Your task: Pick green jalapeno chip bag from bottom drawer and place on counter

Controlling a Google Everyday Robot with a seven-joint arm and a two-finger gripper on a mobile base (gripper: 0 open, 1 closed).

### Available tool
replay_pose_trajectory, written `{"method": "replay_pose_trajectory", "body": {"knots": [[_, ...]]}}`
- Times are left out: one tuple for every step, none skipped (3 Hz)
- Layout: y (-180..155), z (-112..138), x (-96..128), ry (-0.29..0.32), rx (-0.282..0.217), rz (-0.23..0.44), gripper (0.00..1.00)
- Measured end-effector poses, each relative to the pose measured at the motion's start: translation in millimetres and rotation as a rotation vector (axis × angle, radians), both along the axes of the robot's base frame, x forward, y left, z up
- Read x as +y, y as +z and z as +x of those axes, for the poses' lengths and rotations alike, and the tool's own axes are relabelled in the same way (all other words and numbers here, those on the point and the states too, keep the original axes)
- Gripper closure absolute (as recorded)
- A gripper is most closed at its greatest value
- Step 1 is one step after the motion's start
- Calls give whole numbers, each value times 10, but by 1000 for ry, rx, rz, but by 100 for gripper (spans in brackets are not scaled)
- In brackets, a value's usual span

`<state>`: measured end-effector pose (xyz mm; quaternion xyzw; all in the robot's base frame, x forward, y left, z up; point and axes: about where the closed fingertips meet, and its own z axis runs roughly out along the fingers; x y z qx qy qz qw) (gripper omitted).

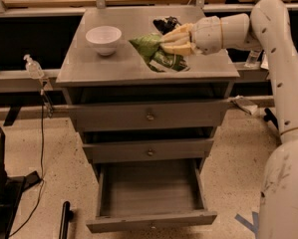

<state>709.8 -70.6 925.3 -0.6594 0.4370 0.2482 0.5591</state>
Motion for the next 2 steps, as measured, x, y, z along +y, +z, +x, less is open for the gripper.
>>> {"method": "replay_pose_trajectory", "body": {"knots": [[255, 181, 14, -65, -6, 16, 100], [351, 252, 18, -89, -8, 22, 100]]}}
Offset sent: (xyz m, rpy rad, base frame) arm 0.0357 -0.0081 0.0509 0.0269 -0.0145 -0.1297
